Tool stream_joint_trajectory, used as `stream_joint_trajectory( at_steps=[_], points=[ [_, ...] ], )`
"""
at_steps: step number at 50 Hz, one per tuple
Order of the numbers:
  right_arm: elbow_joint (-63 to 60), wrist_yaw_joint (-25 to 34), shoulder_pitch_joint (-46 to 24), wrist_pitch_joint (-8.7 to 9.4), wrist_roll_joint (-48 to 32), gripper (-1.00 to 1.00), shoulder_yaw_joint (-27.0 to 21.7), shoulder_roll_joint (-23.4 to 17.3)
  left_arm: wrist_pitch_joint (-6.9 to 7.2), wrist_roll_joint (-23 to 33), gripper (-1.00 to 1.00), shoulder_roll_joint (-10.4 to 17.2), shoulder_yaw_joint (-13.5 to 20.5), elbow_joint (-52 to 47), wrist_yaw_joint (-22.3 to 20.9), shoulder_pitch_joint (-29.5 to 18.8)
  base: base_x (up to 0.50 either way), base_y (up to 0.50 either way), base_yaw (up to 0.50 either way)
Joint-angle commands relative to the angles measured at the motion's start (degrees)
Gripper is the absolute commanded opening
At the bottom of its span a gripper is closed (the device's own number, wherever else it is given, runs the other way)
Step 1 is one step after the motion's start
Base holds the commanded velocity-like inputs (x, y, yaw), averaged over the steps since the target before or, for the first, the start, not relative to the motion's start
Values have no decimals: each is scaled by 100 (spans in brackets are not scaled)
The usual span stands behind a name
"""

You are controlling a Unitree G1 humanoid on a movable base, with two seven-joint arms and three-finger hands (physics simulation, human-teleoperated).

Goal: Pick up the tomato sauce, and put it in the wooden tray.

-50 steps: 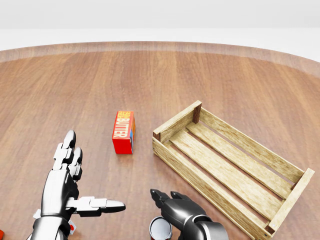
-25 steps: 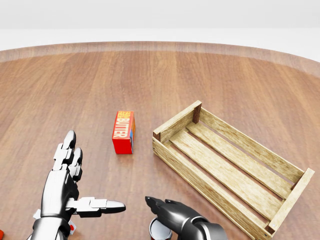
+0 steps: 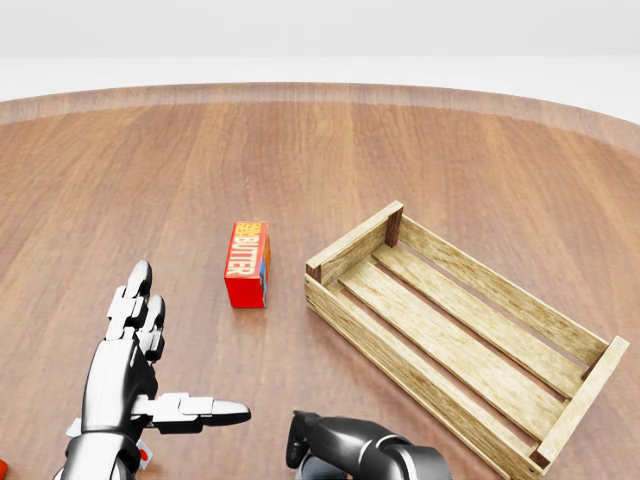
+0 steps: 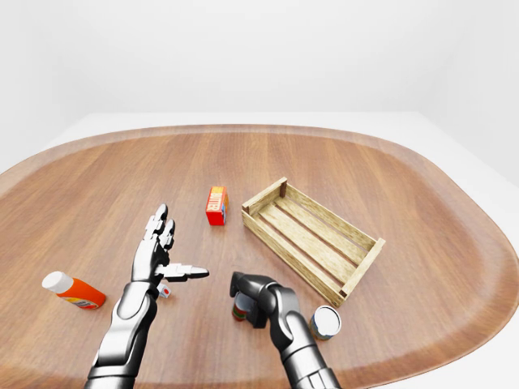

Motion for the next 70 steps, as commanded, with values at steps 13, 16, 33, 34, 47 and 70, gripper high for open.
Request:
stream_joint_trajectory(
  at_steps=[13,16,33,34,47,70],
  points=[
    [22,-216,-4,0,49,-100,-24,-17,15,1,100,0,1,-22,-2,4,0,0,0],
    [51,-336,-14,0,75,-100,-41,-24,12,9,100,-3,-5,-30,3,12,0,0,0],
    [414,-1390,-158,-617,326,-100,-194,-105,16,37,100,-17,-33,-71,11,55,0,0,0],
    [422,-1468,-159,-642,330,-100,-204,-101,18,37,100,-19,-35,-78,11,58,0,0,0],
    [3711,-2138,-3716,-490,1063,-100,-675,416,15,32,100,-17,-33,-54,12,41,0,0,0],
    [1860,-1320,-4264,0,1264,-100,-876,24,4,17,100,0,-9,29,5,-25,0,0,0]
  ],
)
